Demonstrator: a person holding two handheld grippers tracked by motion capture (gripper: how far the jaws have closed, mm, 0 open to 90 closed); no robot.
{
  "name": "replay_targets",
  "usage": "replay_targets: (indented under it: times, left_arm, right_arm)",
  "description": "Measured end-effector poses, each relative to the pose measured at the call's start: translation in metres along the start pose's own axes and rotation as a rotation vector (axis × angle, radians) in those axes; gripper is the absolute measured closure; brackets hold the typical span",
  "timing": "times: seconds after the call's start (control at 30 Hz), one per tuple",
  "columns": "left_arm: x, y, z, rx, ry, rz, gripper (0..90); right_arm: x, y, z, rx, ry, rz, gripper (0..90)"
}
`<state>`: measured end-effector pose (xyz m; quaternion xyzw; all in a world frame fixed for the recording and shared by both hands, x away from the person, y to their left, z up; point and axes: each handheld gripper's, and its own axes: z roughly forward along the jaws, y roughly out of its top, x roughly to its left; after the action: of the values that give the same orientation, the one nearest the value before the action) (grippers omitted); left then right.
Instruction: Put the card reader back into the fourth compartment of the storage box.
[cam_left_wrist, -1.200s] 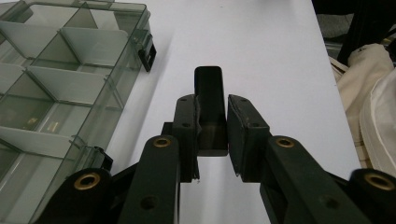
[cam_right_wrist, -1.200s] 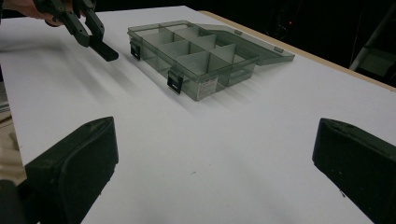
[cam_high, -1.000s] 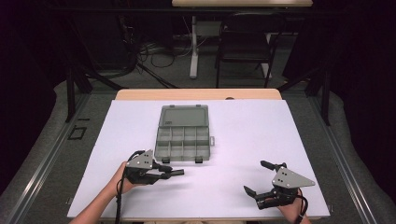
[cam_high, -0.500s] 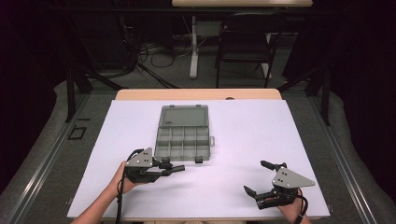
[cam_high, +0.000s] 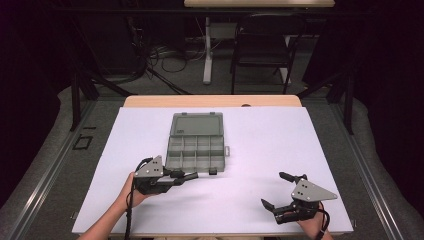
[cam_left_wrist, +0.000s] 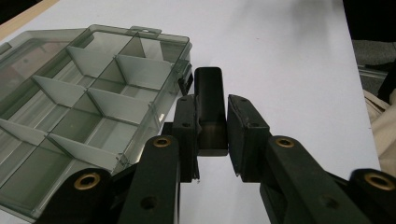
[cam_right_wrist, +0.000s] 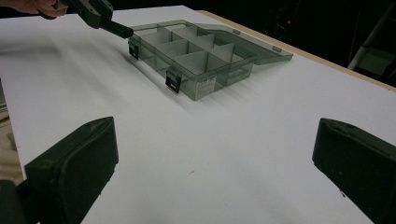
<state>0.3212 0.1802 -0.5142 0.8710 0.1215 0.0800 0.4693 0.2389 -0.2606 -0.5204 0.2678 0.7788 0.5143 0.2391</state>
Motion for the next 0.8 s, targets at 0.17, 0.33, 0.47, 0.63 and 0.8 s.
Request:
replay_targets:
  times: [0.17, 0.33, 0.47, 0.63, 0.8]
  left_arm:
    - [-0.001, 0.003, 0.000, 0.000, 0.021, -0.004, 74.3]
    - [-0.002, 0.005, 0.001, 0.000, 0.041, -0.007, 74.3]
    - [-0.002, 0.006, 0.001, -0.009, 0.051, -0.017, 74.3]
    - [-0.001, 0.009, 0.002, -0.018, 0.072, -0.019, 74.3]
    - [-0.001, 0.011, 0.002, -0.022, 0.093, -0.027, 74.3]
  right_arm:
    - [0.000, 0.000, 0.000, 0.001, -0.003, 0.001, 0.0]
    - [0.000, 0.000, 0.000, 0.001, -0.004, -0.001, 0.0]
    - [0.000, 0.000, 0.000, 0.001, -0.006, 0.001, 0.0]
    - [0.000, 0.000, 0.000, 0.004, -0.006, 0.001, 0.0]
    - [0.000, 0.000, 0.001, 0.004, -0.006, 0.003, 0.0]
